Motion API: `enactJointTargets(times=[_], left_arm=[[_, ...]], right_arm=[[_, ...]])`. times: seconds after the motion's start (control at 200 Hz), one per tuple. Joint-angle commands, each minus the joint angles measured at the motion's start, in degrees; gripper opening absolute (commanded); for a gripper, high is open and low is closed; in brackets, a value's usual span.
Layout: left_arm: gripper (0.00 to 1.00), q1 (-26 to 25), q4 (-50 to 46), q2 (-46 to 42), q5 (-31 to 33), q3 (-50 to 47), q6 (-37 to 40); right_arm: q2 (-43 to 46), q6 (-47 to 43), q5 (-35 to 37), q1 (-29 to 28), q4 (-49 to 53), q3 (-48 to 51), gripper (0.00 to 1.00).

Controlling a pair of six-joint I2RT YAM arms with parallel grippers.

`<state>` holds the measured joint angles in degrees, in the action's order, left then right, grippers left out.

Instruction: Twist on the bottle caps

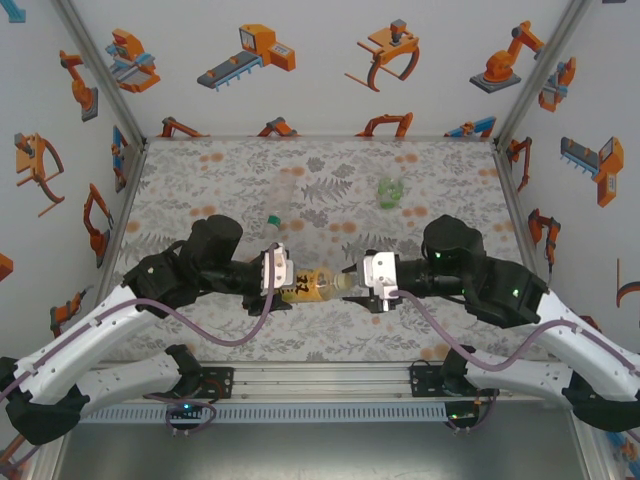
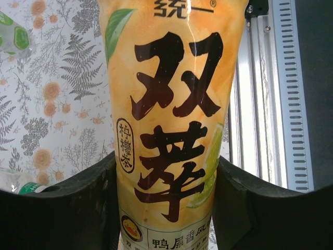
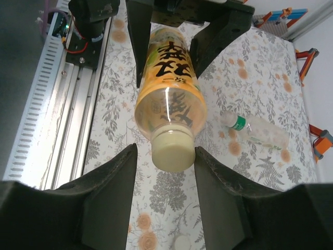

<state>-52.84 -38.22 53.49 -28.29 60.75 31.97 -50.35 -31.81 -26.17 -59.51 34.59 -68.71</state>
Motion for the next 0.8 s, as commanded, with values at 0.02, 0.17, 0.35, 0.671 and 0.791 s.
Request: enactJointTargets(times=[0.02,0.17,0.35,0.671,0.791], left_arm=[[0.0,-0.16,0.07,-0.99,-1.8,1.74,-0.68],[0.0,-0.16,-0.19,-1.11,-1.68,1.66,-0.74],[0.0,-0.16,-0.34,-1.25,-1.6,1.45,-0.75],[0.0,-0.16,-0.6,-1.46,-0.98,1.56,-0.56],[0.0,-0.16,-0.6,-1.28,-0.71,1.55,-0.44]], right_arm=[[0.95,-2.38,-0.87,-0.26,-3.38,0.98,0.44],[1.16,-1.79,-1.33,-0.3,-4.35,1.38,0.4],[1.39,-0.41,-2.19,-0.25,-4.88,1.72,0.38],[1.48,20.8,1.18,-0.26,-10.71,4.26,0.06],[2.51,43.78,7.28,-0.28,-18.03,8.07,0.0]])
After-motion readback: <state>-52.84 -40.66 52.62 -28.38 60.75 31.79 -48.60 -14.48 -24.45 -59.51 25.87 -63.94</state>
